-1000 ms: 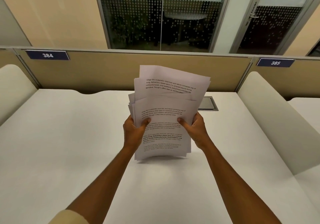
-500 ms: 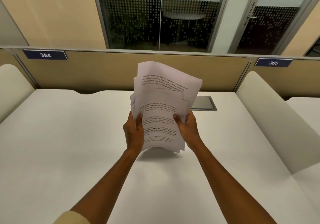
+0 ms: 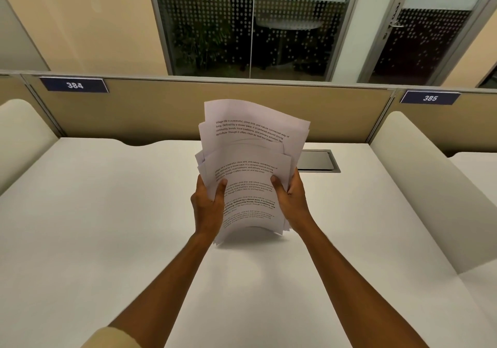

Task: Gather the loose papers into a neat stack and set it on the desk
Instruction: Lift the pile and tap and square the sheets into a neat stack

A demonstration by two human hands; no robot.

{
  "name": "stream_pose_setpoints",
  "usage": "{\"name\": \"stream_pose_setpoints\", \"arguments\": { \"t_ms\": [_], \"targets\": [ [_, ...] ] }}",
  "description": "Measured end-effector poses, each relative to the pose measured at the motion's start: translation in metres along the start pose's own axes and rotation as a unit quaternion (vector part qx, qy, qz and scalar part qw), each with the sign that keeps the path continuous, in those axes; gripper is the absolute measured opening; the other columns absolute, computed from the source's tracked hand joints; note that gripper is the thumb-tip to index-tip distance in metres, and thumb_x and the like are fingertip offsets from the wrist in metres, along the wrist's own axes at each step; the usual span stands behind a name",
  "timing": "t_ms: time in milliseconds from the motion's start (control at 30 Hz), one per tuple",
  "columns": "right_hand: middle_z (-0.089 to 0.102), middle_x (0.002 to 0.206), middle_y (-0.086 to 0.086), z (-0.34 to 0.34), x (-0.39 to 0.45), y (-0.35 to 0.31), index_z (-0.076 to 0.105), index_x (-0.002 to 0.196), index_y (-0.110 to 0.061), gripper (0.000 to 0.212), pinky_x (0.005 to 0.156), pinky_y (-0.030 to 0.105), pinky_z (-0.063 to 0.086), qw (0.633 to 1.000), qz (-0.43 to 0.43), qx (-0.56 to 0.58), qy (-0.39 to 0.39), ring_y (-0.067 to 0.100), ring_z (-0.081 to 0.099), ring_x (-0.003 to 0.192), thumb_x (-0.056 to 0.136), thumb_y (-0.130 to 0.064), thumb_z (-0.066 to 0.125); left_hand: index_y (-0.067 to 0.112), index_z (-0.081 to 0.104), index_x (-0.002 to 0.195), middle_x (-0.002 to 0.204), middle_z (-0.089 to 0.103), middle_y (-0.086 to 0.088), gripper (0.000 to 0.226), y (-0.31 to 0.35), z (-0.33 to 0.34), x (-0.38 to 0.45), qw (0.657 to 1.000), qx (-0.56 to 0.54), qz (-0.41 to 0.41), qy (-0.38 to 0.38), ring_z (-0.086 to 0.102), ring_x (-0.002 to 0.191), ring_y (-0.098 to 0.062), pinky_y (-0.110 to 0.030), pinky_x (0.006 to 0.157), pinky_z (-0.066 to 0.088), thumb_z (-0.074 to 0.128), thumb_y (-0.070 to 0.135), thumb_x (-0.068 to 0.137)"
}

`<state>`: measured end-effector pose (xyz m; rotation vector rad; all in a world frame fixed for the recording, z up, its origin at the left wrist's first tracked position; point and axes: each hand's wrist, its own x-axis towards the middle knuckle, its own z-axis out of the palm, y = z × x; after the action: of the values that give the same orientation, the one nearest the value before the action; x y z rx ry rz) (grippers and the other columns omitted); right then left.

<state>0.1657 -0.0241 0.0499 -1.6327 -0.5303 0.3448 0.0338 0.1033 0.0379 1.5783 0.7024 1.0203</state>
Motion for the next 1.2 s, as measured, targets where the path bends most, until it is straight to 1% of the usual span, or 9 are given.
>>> {"name": "stream_pose_setpoints", "arguments": {
  "t_ms": [133, 300, 433, 600, 700, 767, 967, 1067, 1200],
  "targets": [
    [0.060, 0.127, 0.002, -0.002, 0.000, 0.002, 0.037, 0.141, -0.026, 0.055, 0.086, 0.047, 0.059, 1.000, 0.017, 0.003, -0.001, 0.024, 0.063, 0.110, 0.093, -0.030, 0.061, 0.045, 0.045, 0.125, 0.104, 0.061, 0.026, 0.047, 0.002, 0.000, 0.003, 1.000, -0.005, -0.009, 0.012, 0.068, 0.088, -0.009, -0.010, 0.058, 0.054, 0.067, 0.044, 0.084],
    [0.061, 0.119, -0.010, -0.007, 0.000, 0.001, 0.041, 0.133, -0.033, 0.054, 0.075, 0.025, 0.060, 1.000, -0.001, 0.006, 0.008, 0.015, 0.063, 0.106, 0.087, -0.034, 0.069, 0.060, 0.046, 0.106, 0.103, 0.061, 0.029, 0.037, 0.002, -0.001, 0.007, 1.000, -0.016, -0.015, 0.019, 0.068, 0.089, -0.007, -0.014, 0.062, 0.057, 0.069, 0.053, 0.078],
    [0.064, 0.118, -0.004, -0.012, 0.008, -0.007, 0.043, 0.117, -0.031, 0.043, 0.079, 0.037, 0.062, 0.999, -0.020, 0.032, 0.017, 0.017, 0.067, 0.103, 0.085, -0.036, 0.071, 0.056, 0.049, 0.106, 0.107, 0.065, 0.020, 0.036, -0.004, -0.003, 0.012, 0.999, -0.023, -0.037, 0.008, 0.070, 0.091, -0.015, -0.021, 0.065, 0.060, 0.070, 0.055, 0.076],
    [0.065, 0.115, -0.002, -0.013, 0.013, -0.016, 0.042, 0.119, -0.029, 0.050, 0.072, 0.027, 0.060, 0.997, -0.041, 0.052, 0.031, 0.016, 0.068, 0.100, 0.081, -0.045, 0.070, 0.050, 0.057, 0.103, 0.105, 0.069, 0.017, 0.033, -0.010, -0.005, 0.012, 0.997, -0.031, -0.065, -0.037, 0.071, 0.091, -0.017, -0.024, 0.064, 0.060, 0.073, 0.052, 0.074],
    [0.064, 0.115, 0.003, -0.010, 0.014, -0.016, 0.041, 0.121, -0.028, 0.050, 0.072, 0.031, 0.061, 0.997, -0.042, 0.062, 0.031, 0.019, 0.068, 0.098, 0.082, -0.049, 0.065, 0.046, 0.060, 0.102, 0.102, 0.071, 0.015, 0.034, -0.007, -0.005, 0.014, 0.996, -0.040, -0.072, -0.034, 0.072, 0.089, -0.016, -0.025, 0.064, 0.060, 0.073, 0.057, 0.072],
    [0.064, 0.113, 0.005, -0.007, 0.015, -0.017, 0.042, 0.121, -0.026, 0.049, 0.072, 0.031, 0.061, 0.996, -0.042, 0.066, 0.034, 0.021, 0.068, 0.097, 0.083, -0.052, 0.060, 0.037, 0.063, 0.104, 0.100, 0.073, 0.007, 0.043, -0.001, -0.003, 0.017, 0.996, -0.049, -0.075, -0.027, 0.073, 0.087, -0.019, -0.031, 0.065, 0.062, 0.069, 0.063, 0.071],
    [0.067, 0.104, 0.005, 0.000, 0.020, -0.029, 0.049, 0.110, -0.024, 0.041, 0.070, 0.031, 0.060, 0.993, -0.018, 0.092, 0.067, 0.018, 0.069, 0.089, 0.086, -0.058, 0.050, 0.022, 0.064, 0.084, 0.079, 0.071, 0.001, 0.058, 0.029, 0.007, 0.034, 0.994, -0.021, -0.099, 0.035, 0.071, 0.068, -0.016, -0.019, 0.050, 0.052, 0.050, 0.077, 0.072],
    [0.068, 0.091, 0.005, 0.004, 0.023, -0.039, 0.053, 0.103, -0.017, 0.053, 0.064, 0.028, 0.056, 0.990, 0.020, 0.098, 0.097, 0.016, 0.066, 0.078, 0.085, -0.066, 0.043, 0.014, 0.065, 0.078, 0.072, 0.069, -0.001, 0.072, 0.040, 0.011, 0.045, 0.988, 0.018, -0.141, 0.067, 0.068, 0.064, -0.019, -0.023, 0.052, 0.048, 0.041, 0.081, 0.074],
    [0.066, 0.081, 0.004, 0.007, 0.027, -0.053, 0.053, 0.089, -0.015, 0.067, 0.058, 0.024, 0.050, 0.983, 0.061, 0.069, 0.158, 0.016, 0.065, 0.072, 0.077, -0.079, 0.039, 0.018, 0.062, 0.067, 0.067, 0.067, 0.001, 0.073, 0.056, 0.016, 0.056, 0.983, 0.053, -0.149, 0.092, 0.065, 0.063, -0.019, -0.023, 0.053, 0.044, 0.035, 0.086, 0.073]
  ]
}}
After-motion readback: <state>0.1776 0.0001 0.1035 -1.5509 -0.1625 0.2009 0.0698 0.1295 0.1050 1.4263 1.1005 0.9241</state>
